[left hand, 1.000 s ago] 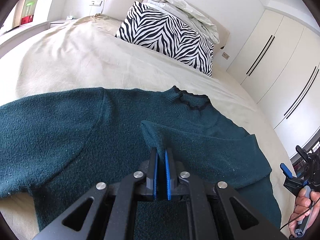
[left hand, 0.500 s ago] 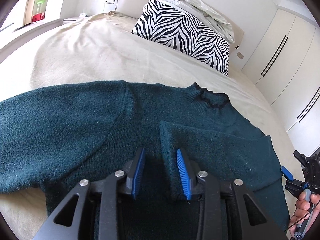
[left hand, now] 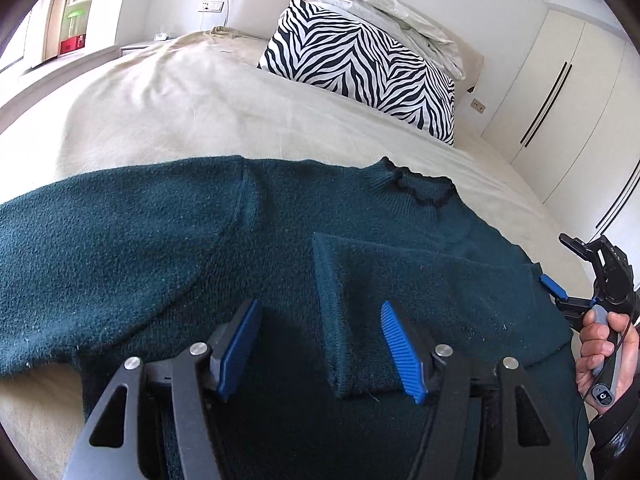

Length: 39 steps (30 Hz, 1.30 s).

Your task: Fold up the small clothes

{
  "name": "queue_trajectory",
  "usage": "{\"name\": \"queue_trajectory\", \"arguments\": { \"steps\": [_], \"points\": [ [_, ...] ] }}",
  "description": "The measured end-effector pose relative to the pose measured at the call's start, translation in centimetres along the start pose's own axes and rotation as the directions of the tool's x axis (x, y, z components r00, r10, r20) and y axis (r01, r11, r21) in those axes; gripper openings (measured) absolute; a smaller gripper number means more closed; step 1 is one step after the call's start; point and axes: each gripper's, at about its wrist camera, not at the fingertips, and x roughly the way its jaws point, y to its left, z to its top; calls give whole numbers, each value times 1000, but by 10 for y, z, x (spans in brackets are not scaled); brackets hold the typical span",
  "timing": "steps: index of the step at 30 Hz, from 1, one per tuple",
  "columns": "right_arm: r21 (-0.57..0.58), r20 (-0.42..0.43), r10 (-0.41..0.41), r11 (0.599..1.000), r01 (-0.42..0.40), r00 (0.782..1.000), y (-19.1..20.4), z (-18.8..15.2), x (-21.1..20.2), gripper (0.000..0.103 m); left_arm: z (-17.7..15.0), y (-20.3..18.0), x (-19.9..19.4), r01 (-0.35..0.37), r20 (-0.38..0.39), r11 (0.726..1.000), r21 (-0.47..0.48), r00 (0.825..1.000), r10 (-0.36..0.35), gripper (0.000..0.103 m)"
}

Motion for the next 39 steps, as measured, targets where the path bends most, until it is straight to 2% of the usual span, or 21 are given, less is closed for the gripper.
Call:
{"name": "queue_trajectory", "arguments": {
  "steps": [2,5,7,9,11,13,14,17,19,21,22,24,26,27,29,31,32,33,34,36,39],
  "points": [
    [12,-5,-15,1000,15,1000,-11,-11,-5,71,1,2,-6,10,16,1000,-13,1000,-10,65],
    [-86,0,51,995,-51,999,-20,-24,-16,64,3,6,-27,23,48,999,-35,999,-22,65],
    [-81,-7,-1,997,1,1000,-14,-31,-30,66,5,15,-49,17,78,999,-50,997,-13,69],
    [-62,3,-30,998,30,1000,-10,-40,-50,67,3,38,-76,17,119,991,-133,993,-1,78],
    [-56,21,-18,998,19,1000,-6,-53,-74,68,-5,75,-106,34,161,959,-280,987,12,83],
    [-67,25,-9,998,11,1000,-2,-71,-96,68,-19,119,-135,62,195,902,-426,981,24,84],
    [-64,21,-8,998,9,1000,-1,-80,-104,68,-27,142,-150,71,211,863,-501,977,42,83],
    [-54,-9,-7,999,7,1000,-1,-108,-121,68,-64,209,-189,105,253,693,-713,961,114,82],
    [-47,-27,-7,999,5,1000,0,-125,-126,68,-88,245,-209,131,276,577,-806,946,172,82],
    [-42,-41,-6,999,4,999,2,-138,-128,68,-105,273,-221,162,292,477,-864,933,213,82],
    [-42,-48,-6,999,4,999,3,-144,-128,68,-110,283,-224,182,303,437,-881,926,225,81],
    [-47,-61,-11,999,8,998,6,-152,-127,68,-112,300,-224,209,315,380,-901,917,243,78],
    [-49,-65,-10,999,7,998,10,-159,-127,68,-108,310,-219,219,320,357,-908,913,254,74],
    [-51,-67,-8,999,4,998,12,-161,-126,68,-105,312,-216,226,327,356,-907,910,255,70],
    [-61,-70,-6,998,2,997,17,-163,-124,68,-94,319,-208,234,334,365,-901,911,243,52],
    [-70,-72,-6,998,1,997,20,-165,-125,68,-89,327,-200,233,324,342,-910,915,240,27],
    [-76,-74,-6,997,0,997,22,-165,-125,68,-85,329,-198,226,320,347,-910,916,242,20],
    [-81,-73,-8,997,2,997,23,-165,-125,68,-77,325,-197,195,305,380,-904,918,255,9],
    [-83,-71,-8,997,2,997,23,-165,-125,68,-66,316,-200,157,299,443,-883,915,271,8],
    [-83,-72,-2,997,-4,997,25,-164,-125,68,-32,276,-203,85,319,617,-782,906,279,8],
    [-86,-84,3,996,-10,996,28,-163,-119,68,17,175,-195,-34,346,869,-493,909,232,8]
  ]
}}
